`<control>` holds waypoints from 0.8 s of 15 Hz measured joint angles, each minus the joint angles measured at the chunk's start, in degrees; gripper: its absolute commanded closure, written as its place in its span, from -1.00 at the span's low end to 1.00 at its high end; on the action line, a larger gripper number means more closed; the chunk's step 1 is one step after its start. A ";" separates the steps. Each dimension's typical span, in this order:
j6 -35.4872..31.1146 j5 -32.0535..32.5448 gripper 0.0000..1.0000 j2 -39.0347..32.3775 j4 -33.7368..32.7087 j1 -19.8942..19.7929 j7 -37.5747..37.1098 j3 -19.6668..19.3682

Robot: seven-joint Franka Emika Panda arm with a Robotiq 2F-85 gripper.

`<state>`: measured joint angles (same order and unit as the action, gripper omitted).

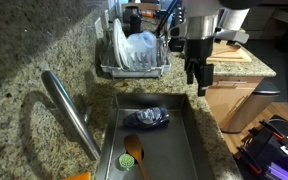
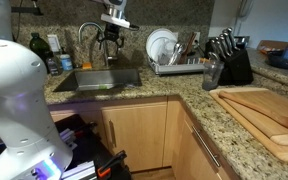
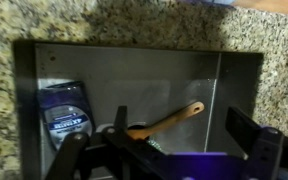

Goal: Open the tap and put the wooden spoon in the cup

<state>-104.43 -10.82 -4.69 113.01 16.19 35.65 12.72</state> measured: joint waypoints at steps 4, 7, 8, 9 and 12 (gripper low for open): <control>-0.15 1.45 -1.00 -7.57 -4.47 1.87 -0.04 2.71; -0.18 2.34 -1.00 -8.18 -4.59 1.67 -1.48 2.79; -0.84 2.63 -1.00 -8.82 -4.56 1.75 -2.81 2.97; -2.66 3.14 -1.00 -10.03 -4.63 1.92 -4.19 3.23; -11.90 6.42 -1.00 -16.25 -6.92 3.05 -9.42 3.96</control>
<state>-116.33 -4.40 -20.94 106.09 19.24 26.23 16.68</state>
